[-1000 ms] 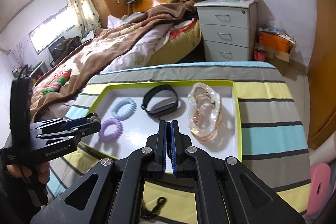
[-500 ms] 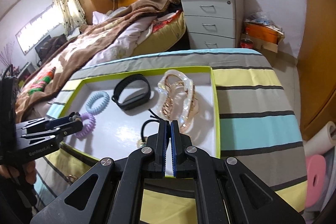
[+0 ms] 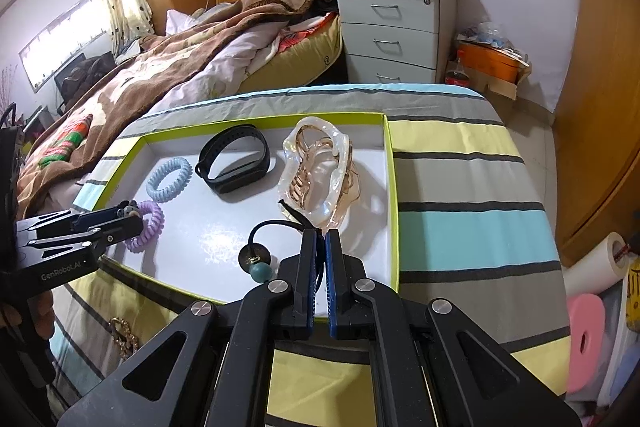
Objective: Organize jewelry
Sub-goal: 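Lower both items into the green box, opening the left tool while the right tool releases the cord, then move the right tool to the brown beaded bracelet and close on it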
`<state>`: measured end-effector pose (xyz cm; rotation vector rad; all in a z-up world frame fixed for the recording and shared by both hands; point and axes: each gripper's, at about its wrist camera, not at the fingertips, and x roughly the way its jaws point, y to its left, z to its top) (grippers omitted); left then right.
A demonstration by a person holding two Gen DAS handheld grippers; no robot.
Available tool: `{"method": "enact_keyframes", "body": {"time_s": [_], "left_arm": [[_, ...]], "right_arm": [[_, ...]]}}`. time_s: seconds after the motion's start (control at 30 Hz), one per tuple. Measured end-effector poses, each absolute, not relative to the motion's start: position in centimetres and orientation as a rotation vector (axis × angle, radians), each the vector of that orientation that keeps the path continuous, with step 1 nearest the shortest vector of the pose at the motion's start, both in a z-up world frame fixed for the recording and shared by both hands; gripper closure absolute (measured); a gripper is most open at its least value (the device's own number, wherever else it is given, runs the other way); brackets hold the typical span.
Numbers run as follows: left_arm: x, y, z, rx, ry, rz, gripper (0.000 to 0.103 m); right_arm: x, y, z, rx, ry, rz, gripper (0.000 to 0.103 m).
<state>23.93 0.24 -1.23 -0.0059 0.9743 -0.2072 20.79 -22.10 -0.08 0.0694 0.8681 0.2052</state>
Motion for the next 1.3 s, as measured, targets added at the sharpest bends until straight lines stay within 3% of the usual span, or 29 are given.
{"method": "enact_keyframes", "body": {"time_s": [0.13, 0.47, 0.6, 0.83, 1.3], "left_arm": [[23.9, 0.2, -1.2, -0.003, 0.978, -0.204, 0.058], [23.8, 0.3, -1.3, -0.003, 0.977, -0.205, 0.056], [23.3, 0.2, -1.1, -0.002, 0.971, -0.205, 0.054], [22.2, 0.2, -0.3, -0.002, 0.954, -0.201, 0.051], [18.5, 0.6, 2.3, -0.022, 0.887, -0.224, 0.046]], "right_arm": [[20.7, -22.1, -0.2, 0.07, 0.874, 0.202, 0.092], [20.3, -22.1, 0.0, 0.072, 0.865, 0.196, 0.087], [20.0, -21.9, 0.3, 0.065, 0.856, 0.201, 0.075], [19.2, -21.7, 0.9, 0.062, 0.837, 0.199, 0.068], [16.5, -21.1, 2.4, 0.059, 0.794, 0.21, 0.066]]}}
